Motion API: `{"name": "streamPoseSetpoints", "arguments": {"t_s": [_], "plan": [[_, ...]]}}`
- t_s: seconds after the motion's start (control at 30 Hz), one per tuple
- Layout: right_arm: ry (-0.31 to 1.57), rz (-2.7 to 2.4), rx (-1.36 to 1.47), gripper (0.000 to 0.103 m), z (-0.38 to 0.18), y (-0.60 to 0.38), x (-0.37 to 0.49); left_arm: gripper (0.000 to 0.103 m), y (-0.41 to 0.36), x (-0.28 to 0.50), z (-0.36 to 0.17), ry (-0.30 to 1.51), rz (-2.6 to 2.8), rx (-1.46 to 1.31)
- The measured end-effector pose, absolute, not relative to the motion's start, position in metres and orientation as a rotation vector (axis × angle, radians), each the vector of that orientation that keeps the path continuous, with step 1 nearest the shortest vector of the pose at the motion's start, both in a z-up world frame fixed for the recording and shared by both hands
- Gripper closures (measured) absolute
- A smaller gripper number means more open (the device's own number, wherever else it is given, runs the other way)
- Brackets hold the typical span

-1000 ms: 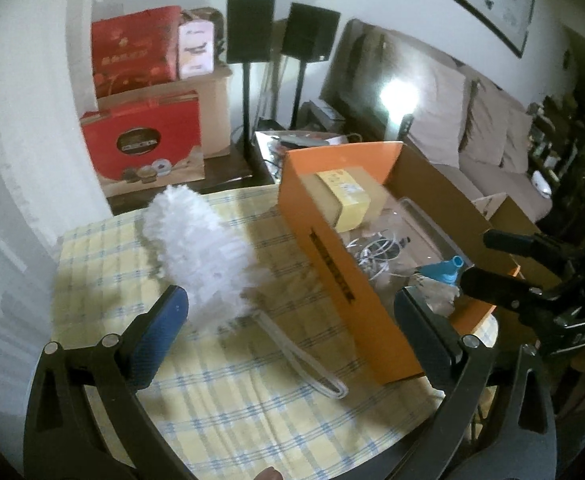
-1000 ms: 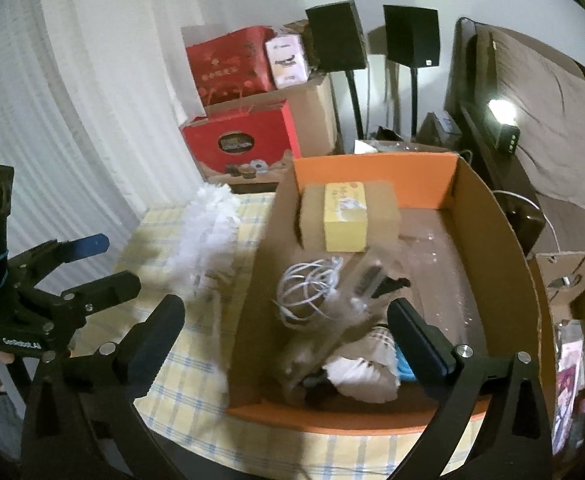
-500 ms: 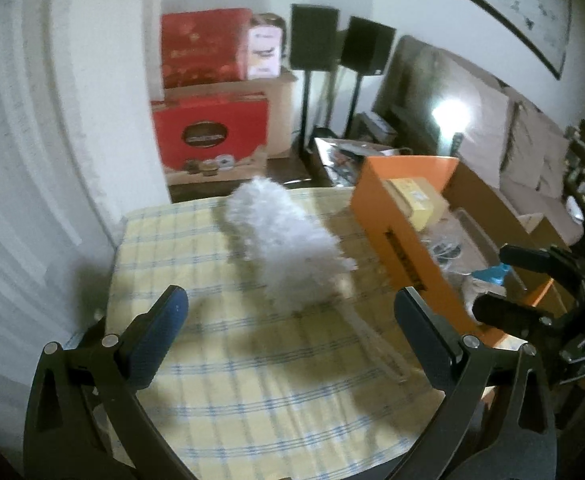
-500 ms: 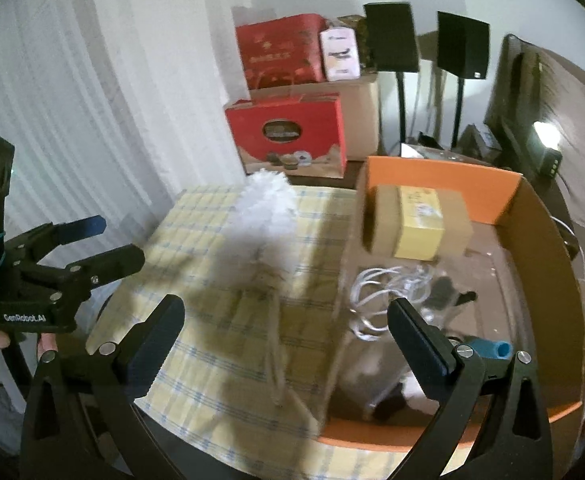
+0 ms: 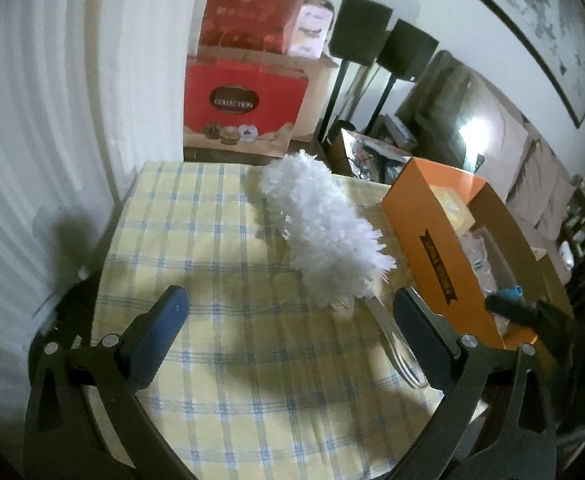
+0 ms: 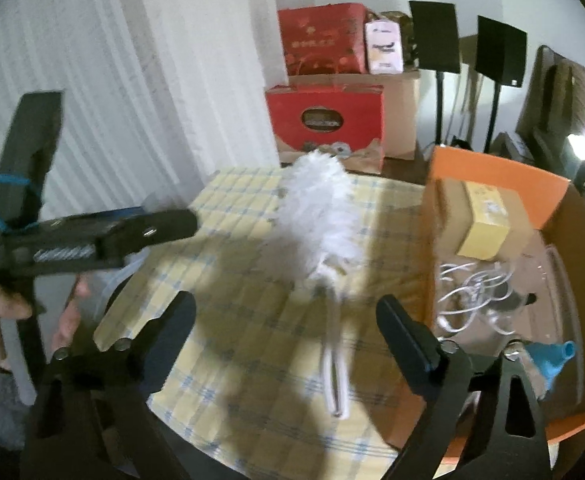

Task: Organize objects
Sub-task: 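Move the left tool to the white feather duster and grasp its handle, then lift the duster and carry it over the box with the left tool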

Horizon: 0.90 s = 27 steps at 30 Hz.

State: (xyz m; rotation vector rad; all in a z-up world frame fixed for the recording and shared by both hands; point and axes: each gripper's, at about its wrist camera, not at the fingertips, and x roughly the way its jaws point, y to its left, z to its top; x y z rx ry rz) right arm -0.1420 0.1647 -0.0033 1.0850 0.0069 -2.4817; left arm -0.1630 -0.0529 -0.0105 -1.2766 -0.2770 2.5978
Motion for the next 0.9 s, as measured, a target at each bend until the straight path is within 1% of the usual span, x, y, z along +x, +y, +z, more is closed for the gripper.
{"name": "streamPoseSetpoints", "arguments": {"t_s": [0.13, 0.23, 0.33, 0.37, 0.43, 0.57, 0.63, 0.7, 0.77, 0.83, 0.87, 0.9], "plan": [[0.032, -2.456, 1.122, 0.025, -0.018, 0.152, -0.142, 0.014, -0.051, -0.174, -0.023, -0.292, 2.578, -1.306], [0.041, -2.453, 1.149, 0.032, -0.03, 0.147, -0.143, 0.022, -0.046, -0.184, -0.032, -0.302, 2.557, -1.325], [0.074, -2.483, 1.181, 0.038, -0.042, 0.141, -0.143, 0.025, -0.039, -0.195, -0.039, -0.32, 2.528, -1.333], [0.083, -2.492, 1.192, 0.038, -0.046, 0.14, -0.143, 0.026, -0.037, -0.197, -0.041, -0.327, 2.519, -1.334], [0.079, -2.499, 1.214, 0.039, -0.055, 0.138, -0.144, 0.03, -0.028, -0.206, -0.046, -0.331, 2.501, -1.336], [0.095, -2.497, 1.241, 0.04, -0.067, 0.136, -0.145, 0.032, -0.014, -0.218, -0.057, -0.329, 2.47, -1.346], [0.095, -2.497, 1.246, 0.04, -0.069, 0.136, -0.146, 0.041, -0.005, -0.225, -0.064, -0.31, 2.47, -1.369], [0.087, -2.5, 1.245, 0.039, -0.07, 0.138, -0.147, 0.046, 0.002, -0.23, -0.072, -0.303, 2.458, -1.389], [0.073, -2.503, 1.245, 0.04, -0.07, 0.141, -0.149, 0.053, 0.006, -0.234, -0.078, -0.314, 2.436, -1.407], [0.06, -2.506, 1.246, 0.04, -0.07, 0.144, -0.15, 0.071, 0.011, -0.238, -0.084, -0.32, 2.417, -1.417], [0.054, -2.507, 1.248, 0.04, -0.071, 0.145, -0.151, 0.076, 0.013, -0.239, -0.085, -0.32, 2.414, -1.419], [0.048, -2.51, 1.248, 0.04, -0.071, 0.146, -0.151, 0.087, 0.014, -0.239, -0.087, -0.317, 2.415, -1.42]]}}
